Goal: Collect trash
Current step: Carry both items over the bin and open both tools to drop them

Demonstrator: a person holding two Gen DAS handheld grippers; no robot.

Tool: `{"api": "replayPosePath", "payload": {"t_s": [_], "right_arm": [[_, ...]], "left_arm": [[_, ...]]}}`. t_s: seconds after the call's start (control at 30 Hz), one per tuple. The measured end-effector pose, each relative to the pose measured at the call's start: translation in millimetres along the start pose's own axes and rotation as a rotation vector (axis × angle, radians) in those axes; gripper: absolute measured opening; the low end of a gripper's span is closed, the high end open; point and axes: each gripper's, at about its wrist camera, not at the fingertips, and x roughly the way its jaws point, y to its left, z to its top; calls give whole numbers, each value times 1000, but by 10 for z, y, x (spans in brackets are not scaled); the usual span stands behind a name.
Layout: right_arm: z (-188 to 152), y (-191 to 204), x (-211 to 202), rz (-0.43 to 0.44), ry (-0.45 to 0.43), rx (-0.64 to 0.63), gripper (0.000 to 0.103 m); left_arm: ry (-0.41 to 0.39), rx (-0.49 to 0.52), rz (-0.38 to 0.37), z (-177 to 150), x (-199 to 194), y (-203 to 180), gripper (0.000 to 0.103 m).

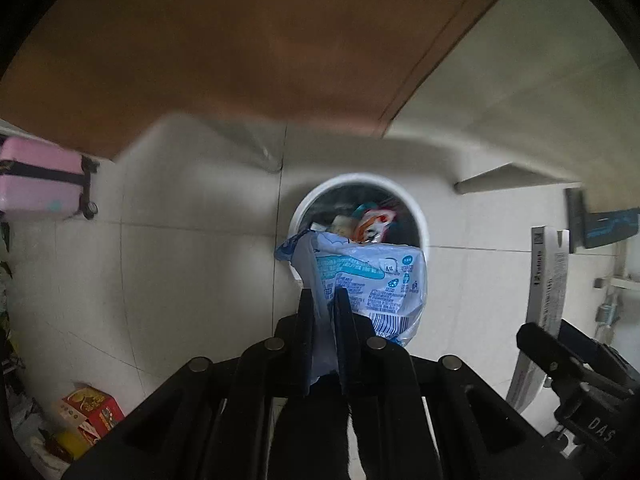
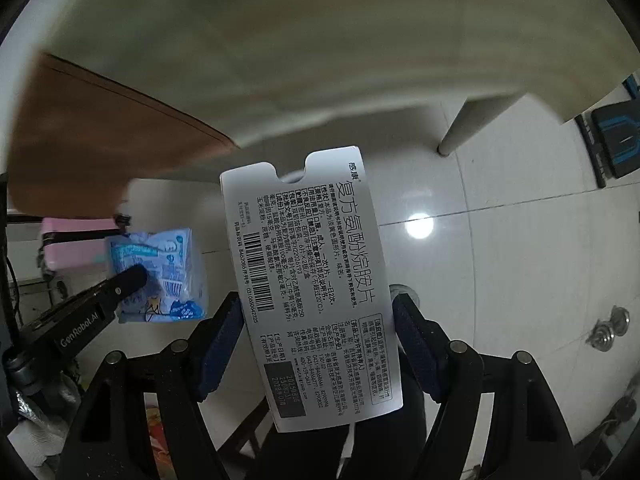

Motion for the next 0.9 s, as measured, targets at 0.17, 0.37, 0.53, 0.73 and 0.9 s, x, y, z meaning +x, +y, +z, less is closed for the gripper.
{"api": "replayPosePath", "payload": {"t_s": [0.17, 0.37, 0.53, 0.73, 0.9], "right_arm": [[135, -172, 954, 14, 58, 14, 77], [309, -267, 1702, 35, 91, 19, 78], [366, -348, 2029, 69, 120, 27, 100], [319, -318, 2023, -28, 82, -12, 102], [284, -289, 1862, -117, 39, -48, 103]], "left_arm": [[72, -17, -34, 121, 875, 79, 12], [55, -54, -41, 208, 1369, 250, 83], [46, -72, -34, 191, 1504, 351, 103], [5, -46, 8, 97, 1425, 320, 103], [-20, -44, 26, 51, 1301, 301, 103]]}}
